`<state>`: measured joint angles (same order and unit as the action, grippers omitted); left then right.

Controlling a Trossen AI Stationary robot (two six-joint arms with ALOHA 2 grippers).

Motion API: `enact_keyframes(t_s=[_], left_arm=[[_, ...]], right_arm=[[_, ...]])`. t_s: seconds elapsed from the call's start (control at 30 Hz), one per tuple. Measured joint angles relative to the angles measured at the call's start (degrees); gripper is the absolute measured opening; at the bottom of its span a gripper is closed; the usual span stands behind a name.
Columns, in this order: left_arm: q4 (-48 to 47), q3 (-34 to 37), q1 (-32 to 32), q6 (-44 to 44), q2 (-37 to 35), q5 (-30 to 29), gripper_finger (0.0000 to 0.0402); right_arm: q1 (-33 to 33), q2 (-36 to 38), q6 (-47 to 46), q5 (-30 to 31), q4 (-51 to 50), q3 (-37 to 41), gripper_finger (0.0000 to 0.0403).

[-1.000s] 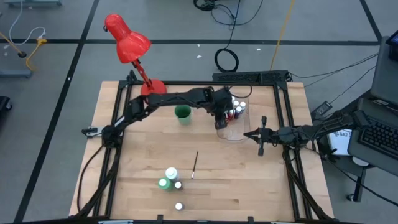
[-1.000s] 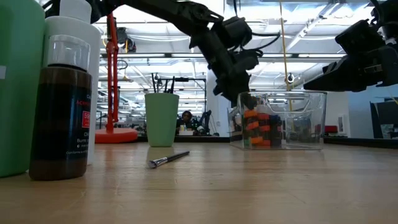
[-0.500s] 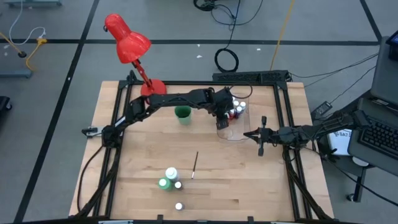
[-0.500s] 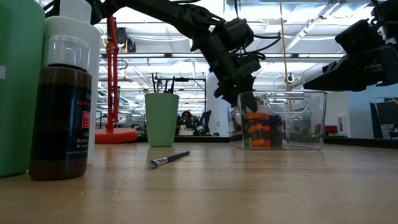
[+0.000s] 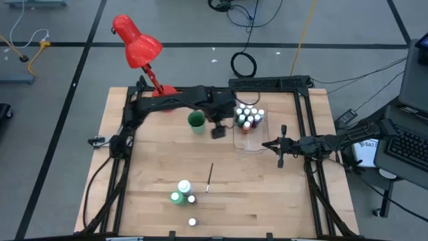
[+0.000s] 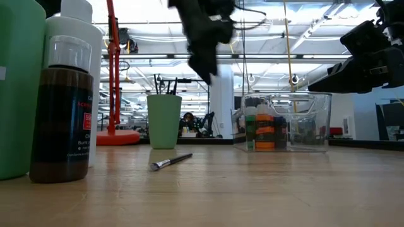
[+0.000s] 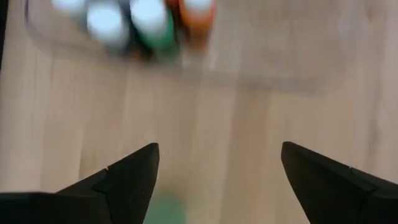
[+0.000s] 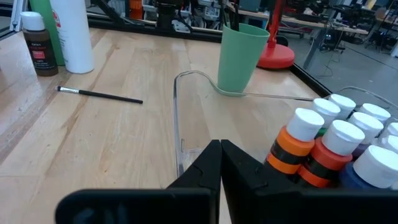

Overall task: Pick & Place Paint Supplies
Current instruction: Put the gray paint bottle into the transparent bin

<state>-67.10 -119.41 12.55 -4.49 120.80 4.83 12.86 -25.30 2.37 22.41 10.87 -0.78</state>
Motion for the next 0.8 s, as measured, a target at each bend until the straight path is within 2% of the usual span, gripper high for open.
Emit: enact_keyframes(t_s=[0.1,0.23,0.43,0.63,0.8], left_arm=[[-8.1,0.9,-1.8,0.8,-4.5,-1.3,0.0320],[-16.6,1.9,-5.1,4.5,-9.5,-6.8,0.0286],[-19.5,9.4,-12.9,10.3,-20.9,-10.2,0.0215],[-11.1,25.6,-20.9,16.0,-36.3,-14.7,0.0116],[7.4,45.1,-26.6,18.6,-50.6,-20.2,0.0023]], right_arm=[[0.0,0.0,0.0,0.0,0.0,0.0,0.0004],[0.0,0.0,-0.2,0.0,0.0,0.0,0.0004],[0.0,-0.1,-1.6,0.0,0.0,0.0,0.0004],[0.0,-0.5,-1.7,0.0,0.0,0.0,0.0004],[0.0,-0.6,-1.7,0.0,0.1,0.0,0.0004]])
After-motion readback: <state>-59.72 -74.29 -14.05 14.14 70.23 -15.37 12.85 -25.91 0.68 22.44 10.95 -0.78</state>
